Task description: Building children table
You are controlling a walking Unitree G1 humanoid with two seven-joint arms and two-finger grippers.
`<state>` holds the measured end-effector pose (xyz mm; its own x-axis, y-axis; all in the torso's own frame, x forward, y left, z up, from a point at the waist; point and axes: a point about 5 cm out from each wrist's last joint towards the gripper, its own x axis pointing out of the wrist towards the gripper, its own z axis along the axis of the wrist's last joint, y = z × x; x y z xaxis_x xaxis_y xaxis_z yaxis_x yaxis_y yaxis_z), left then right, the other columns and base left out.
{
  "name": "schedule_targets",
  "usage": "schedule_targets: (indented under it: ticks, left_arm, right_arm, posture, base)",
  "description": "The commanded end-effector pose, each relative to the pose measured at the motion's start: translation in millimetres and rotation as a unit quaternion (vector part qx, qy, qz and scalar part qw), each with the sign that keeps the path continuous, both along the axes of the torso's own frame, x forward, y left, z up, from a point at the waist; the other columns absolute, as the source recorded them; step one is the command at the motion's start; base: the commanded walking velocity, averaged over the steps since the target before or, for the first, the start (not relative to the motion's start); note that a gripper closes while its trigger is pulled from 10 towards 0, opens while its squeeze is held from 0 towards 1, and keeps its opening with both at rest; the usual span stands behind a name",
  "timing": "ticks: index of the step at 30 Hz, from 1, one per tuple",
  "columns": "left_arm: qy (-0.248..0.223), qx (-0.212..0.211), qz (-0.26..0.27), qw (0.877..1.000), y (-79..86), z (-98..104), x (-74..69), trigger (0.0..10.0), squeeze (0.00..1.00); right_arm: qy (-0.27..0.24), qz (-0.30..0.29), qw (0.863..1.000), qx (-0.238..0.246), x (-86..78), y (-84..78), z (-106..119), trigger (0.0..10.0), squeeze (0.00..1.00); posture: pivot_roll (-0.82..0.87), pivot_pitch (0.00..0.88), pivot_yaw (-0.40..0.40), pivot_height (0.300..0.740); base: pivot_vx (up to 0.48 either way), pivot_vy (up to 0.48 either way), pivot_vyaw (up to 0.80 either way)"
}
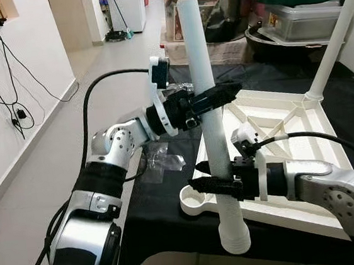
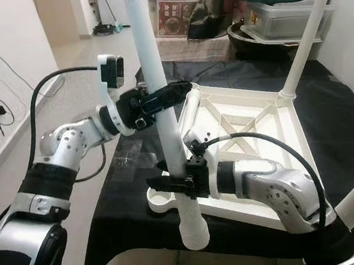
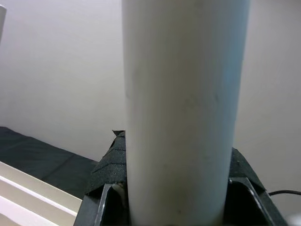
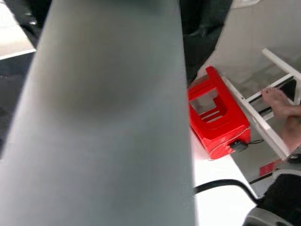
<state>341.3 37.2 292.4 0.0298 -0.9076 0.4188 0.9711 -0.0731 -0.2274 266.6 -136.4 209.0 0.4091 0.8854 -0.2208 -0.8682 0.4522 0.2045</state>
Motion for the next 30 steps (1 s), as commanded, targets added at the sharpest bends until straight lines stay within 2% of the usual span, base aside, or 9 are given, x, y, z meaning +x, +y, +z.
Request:
schedule_targets:
  ticks: [1,7,11,12,20,21,30]
  left_arm:
    - [-0.012,-0.029,-0.018,0.999,-7.3,11,-3.0,10.0,0.0]
    - [0.01,-0.025,-0.014,1.0,-8.1,9,-0.5,10.0,0.0]
    - [0.029,-0.012,0.008,0.999,-8.6,5,4.4,10.0,0.0]
    - [0.029,-0.011,0.013,0.999,-8.7,4,5.3,10.0,1.0]
    - [0.012,-0.007,0.04,0.999,-5.7,2,6.7,10.0,1.0]
    - [0.01,-0.004,0.043,0.999,-4.3,2,6.3,10.0,0.0]
    - [0.018,-0.029,0.063,0.997,4.0,12,9.1,10.0,0.0]
  right_arm:
    - [0.003,0.007,1.0,0.0,1.0,7.8,-2,0.0,0.0]
    - [-0.008,0.002,1.0,0.012,2.9,8.7,2,0.0,0.0]
    - [-0.013,-0.004,1.0,0.019,4.7,7.8,3,0.0,0.0]
    - [-0.014,-0.005,1.0,0.02,4.9,7.6,4,0.0,0.0]
    - [-0.021,-0.003,0.999,0.026,3.7,7.6,5,0.0,0.0]
    - [-0.023,-0.006,0.999,0.027,4.1,6.3,5,0.0,0.0]
    - [-0.03,-0.051,0.998,0.03,14.3,-7.1,5,0.0,0.0]
  posture:
    - [0.1,0.0,-0.046,0.74]
    - [0.1,0.0,-0.044,0.74]
    - [0.1,0.0,-0.044,0.74]
    - [0.1,0.0,-0.041,0.74]
    - [0.1,0.0,-0.04,0.74]
    - [0.1,0.0,-0.04,0.74]
    - [0.1,0.0,-0.043,0.74]
  base:
    - [0.0,0.0,0.0]
    - [0.0,0.0,0.0]
    - [0.0,0.0,0.0]
    - [0.0,0.0,0.0]
    - [0.0,0.0,0.0]
    - [0.0,0.0,0.0]
    - [0.0,0.0,0.0]
